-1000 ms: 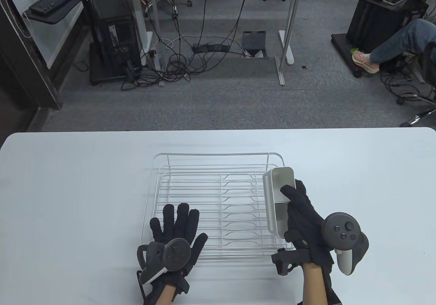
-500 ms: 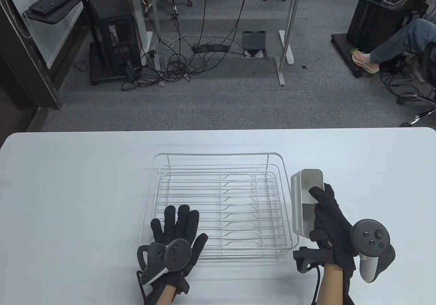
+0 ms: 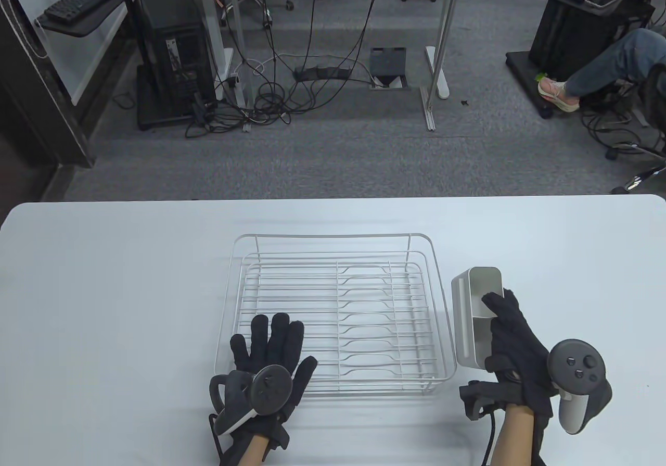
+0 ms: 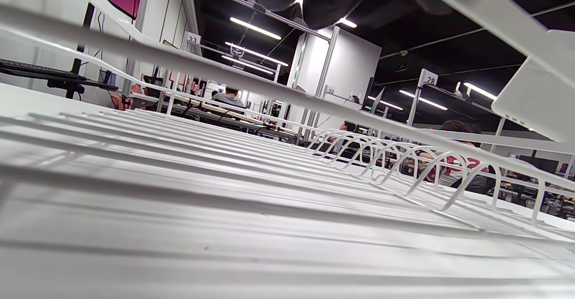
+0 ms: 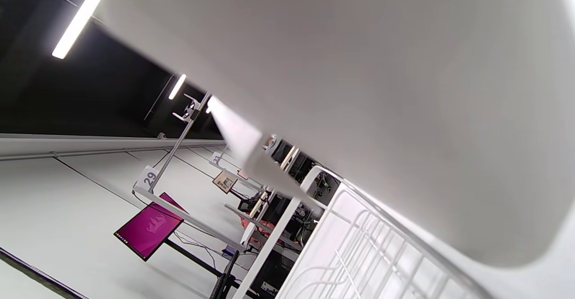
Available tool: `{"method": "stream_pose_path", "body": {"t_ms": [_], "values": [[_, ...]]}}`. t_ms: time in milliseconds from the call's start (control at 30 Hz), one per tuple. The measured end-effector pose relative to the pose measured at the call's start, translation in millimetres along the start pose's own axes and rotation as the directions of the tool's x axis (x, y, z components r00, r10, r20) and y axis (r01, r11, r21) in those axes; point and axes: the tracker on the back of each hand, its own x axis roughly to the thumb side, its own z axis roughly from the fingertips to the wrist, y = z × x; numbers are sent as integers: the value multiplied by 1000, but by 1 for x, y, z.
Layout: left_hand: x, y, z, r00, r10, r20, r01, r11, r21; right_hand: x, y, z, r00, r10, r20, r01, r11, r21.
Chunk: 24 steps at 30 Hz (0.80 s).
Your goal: Hang the cutlery bin on dish rack (Opening facing upward)
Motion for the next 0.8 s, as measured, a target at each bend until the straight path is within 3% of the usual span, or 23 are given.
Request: {"method": "stream_pose_path", "body": {"t_ms": [800], "values": [[-1, -1, 0, 1000, 2, 0, -2, 1000, 3, -34, 23, -7, 996, 16, -92, -10, 998, 64]]}}
